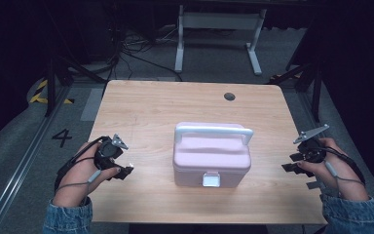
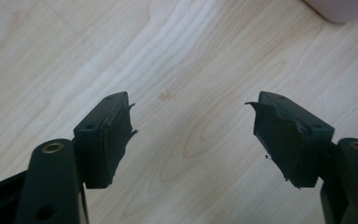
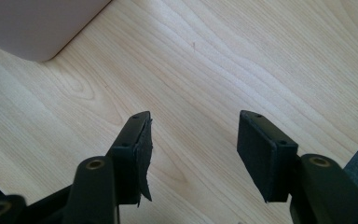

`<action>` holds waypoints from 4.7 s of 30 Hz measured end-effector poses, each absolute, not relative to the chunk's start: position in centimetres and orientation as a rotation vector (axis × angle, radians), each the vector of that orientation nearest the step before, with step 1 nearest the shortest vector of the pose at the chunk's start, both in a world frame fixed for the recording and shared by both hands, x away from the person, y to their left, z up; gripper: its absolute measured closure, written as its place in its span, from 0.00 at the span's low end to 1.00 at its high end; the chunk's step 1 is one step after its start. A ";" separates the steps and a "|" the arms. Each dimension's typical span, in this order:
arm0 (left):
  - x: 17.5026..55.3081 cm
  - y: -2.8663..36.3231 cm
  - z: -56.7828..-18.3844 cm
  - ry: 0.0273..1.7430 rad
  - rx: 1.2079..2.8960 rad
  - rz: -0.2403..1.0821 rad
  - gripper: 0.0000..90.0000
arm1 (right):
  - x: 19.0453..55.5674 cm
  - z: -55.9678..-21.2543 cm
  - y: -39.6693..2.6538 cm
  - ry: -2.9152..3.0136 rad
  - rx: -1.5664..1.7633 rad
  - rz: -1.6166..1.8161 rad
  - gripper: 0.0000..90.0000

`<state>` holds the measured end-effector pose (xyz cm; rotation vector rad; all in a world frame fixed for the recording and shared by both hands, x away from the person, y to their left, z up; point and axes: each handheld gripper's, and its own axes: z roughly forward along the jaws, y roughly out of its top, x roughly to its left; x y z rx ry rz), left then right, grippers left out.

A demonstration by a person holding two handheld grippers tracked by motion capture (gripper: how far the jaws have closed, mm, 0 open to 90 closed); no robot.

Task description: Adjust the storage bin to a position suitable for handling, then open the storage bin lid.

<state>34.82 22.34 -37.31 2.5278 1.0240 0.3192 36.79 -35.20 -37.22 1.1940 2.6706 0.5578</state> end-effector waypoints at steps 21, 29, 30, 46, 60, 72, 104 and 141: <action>35.9 18.2 -33.2 0.751 2.179 0.357 0.36 | 34.5 -37.4 -37.0 2.603 1.268 0.607 0.52; 36.5 16.2 -32.8 0.665 2.116 0.316 0.37 | 33.7 -37.7 -37.6 2.587 1.295 0.616 0.52; 36.6 15.8 -32.7 0.664 2.106 0.289 0.39 | 33.5 -37.7 -37.7 2.585 1.299 0.618 0.52; 37.3 12.0 -33.2 0.631 2.005 0.246 0.44 | 32.9 -38.0 -37.8 2.577 1.321 0.630 0.52; 37.6 10.1 -34.4 0.688 1.959 0.327 0.53 | 33.1 -38.2 -37.4 2.589 1.312 0.631 0.52; 37.2 9.6 -34.1 0.714 1.931 0.381 0.76 | 33.2 -38.6 -37.4 2.595 1.318 0.636 0.52; 40.7 9.8 -32.1 0.792 1.833 0.323 0.82 | 31.7 -35.0 -35.6 2.309 1.131 1.202 0.96; 42.1 9.6 -31.1 0.858 1.844 0.299 0.83 | 33.5 -34.8 -26.7 2.303 0.767 1.555 1.00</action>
